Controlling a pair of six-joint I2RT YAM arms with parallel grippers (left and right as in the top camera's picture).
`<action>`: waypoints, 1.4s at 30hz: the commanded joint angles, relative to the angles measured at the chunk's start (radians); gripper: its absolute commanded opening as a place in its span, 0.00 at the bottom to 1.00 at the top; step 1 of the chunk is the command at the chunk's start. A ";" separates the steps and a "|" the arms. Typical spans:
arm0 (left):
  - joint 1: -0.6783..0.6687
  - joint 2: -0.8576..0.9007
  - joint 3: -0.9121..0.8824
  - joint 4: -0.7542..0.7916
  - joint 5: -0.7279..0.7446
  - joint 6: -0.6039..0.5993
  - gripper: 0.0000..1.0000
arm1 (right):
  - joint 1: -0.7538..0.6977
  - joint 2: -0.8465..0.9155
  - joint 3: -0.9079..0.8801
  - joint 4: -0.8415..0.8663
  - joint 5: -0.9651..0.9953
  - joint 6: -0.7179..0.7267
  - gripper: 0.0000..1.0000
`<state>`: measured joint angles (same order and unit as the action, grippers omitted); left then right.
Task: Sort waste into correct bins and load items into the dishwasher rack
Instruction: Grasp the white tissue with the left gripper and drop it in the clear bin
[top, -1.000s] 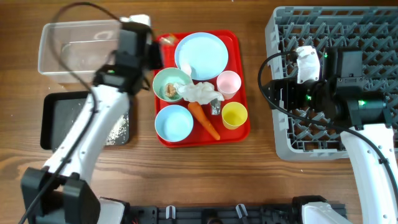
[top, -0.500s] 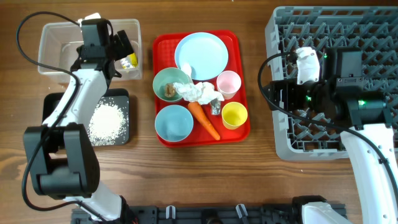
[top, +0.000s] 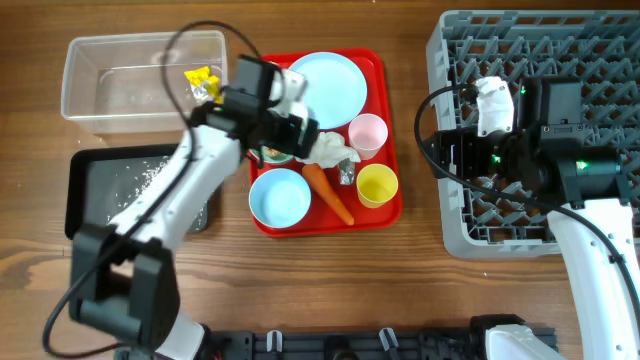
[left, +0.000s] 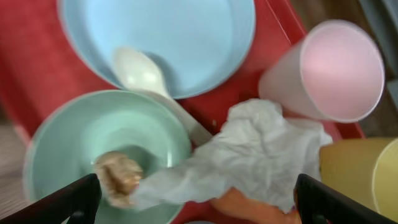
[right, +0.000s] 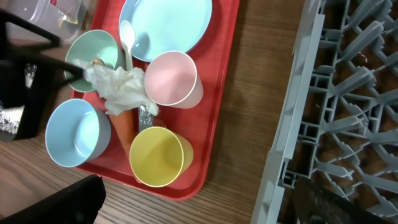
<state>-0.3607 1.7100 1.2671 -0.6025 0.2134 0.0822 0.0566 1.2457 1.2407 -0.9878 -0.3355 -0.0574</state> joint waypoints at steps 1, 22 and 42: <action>-0.065 0.074 -0.005 0.007 -0.049 0.046 1.00 | 0.004 0.010 0.014 -0.003 0.006 -0.010 1.00; -0.031 -0.102 0.074 0.030 -0.069 -0.091 0.04 | 0.004 0.010 0.014 -0.008 0.007 -0.011 1.00; 0.465 -0.005 0.077 0.221 -0.150 -0.125 1.00 | 0.004 0.010 0.014 0.014 0.007 0.008 1.00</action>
<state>0.1081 1.6318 1.3388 -0.3759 0.0528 -0.0322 0.0566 1.2457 1.2407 -0.9836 -0.3355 -0.0566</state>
